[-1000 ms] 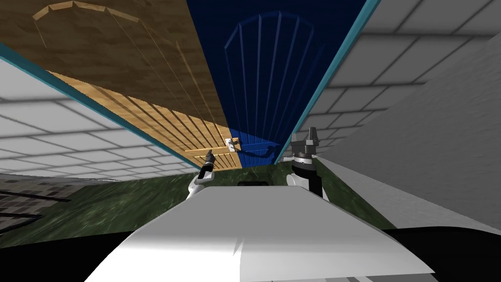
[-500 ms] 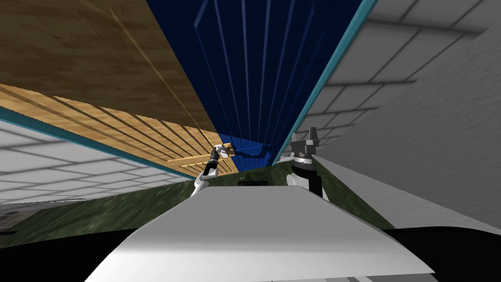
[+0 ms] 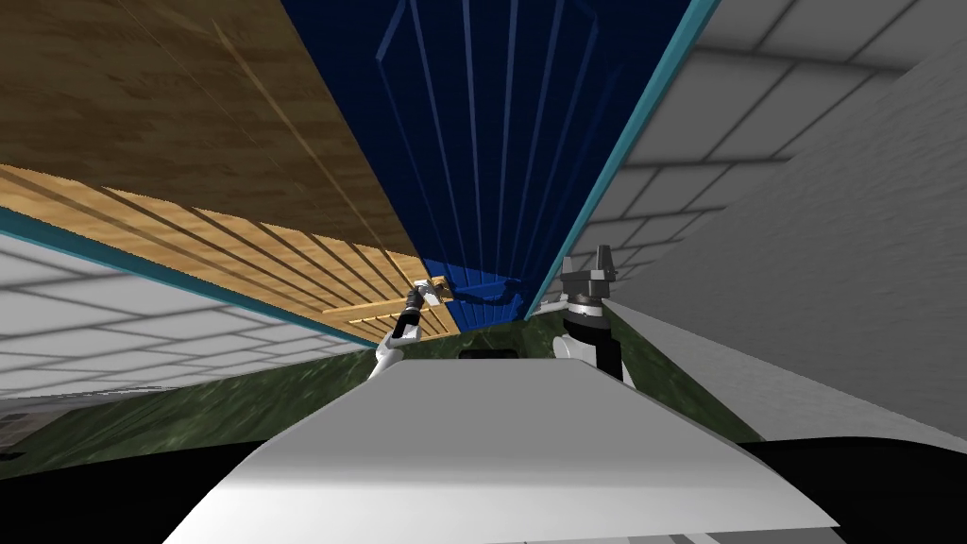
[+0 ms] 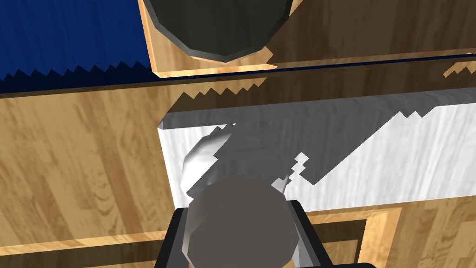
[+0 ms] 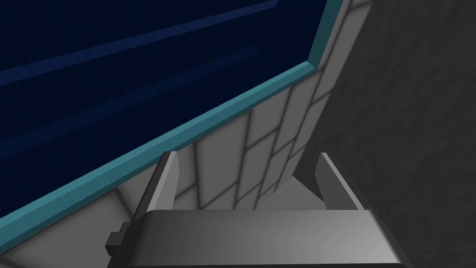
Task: Pull the door open
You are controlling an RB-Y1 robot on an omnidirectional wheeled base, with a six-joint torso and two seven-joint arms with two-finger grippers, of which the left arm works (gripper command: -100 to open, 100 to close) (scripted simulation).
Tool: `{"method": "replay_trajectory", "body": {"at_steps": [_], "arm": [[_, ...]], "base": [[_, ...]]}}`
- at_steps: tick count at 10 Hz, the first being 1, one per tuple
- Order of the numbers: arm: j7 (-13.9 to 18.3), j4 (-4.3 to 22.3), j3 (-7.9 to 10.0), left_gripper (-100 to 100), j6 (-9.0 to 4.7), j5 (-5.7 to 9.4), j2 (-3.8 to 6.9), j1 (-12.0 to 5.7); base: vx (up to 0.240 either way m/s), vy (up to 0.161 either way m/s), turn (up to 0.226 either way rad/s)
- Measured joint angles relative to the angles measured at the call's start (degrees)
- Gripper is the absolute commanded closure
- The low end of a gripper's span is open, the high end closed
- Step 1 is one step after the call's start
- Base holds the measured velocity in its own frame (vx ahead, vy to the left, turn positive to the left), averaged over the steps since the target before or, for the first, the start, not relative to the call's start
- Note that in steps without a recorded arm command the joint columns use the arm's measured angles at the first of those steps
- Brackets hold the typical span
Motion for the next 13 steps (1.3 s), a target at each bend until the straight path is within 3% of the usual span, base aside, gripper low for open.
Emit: {"method": "replay_trajectory", "body": {"at_steps": [3, 4, 5, 9, 11, 12, 13], "arm": [[-0.2, 0.6, 0.50, 100, -0.37, 0.00, 0.13, 0.02], [-0.1, 0.3, 1.00, 100, -0.41, 0.11, 0.51, 1.36], [0.0, 0.3, 1.41, -100, -0.08, 0.25, 1.09, 1.97], [0.9, -1.6, -0.65, -100, -0.24, 0.32, 0.94, 2.61], [1.6, -2.1, -1.96, -100, -0.41, 0.35, 0.99, 2.09], [1.6, -2.1, -2.04, -100, -0.40, 0.35, 0.97, 2.11], [1.4, -3.0, -1.01, -100, 0.34, 0.45, 1.16, 3.10]], "base": [[-0.111, 0.052, 0.095], [-0.198, 0.101, 0.063], [-0.184, 0.032, -0.020], [-0.196, -0.054, -0.062], [-0.090, -0.065, -0.047], [-0.045, 0.048, 0.166], [-0.040, 0.063, 0.127]]}}
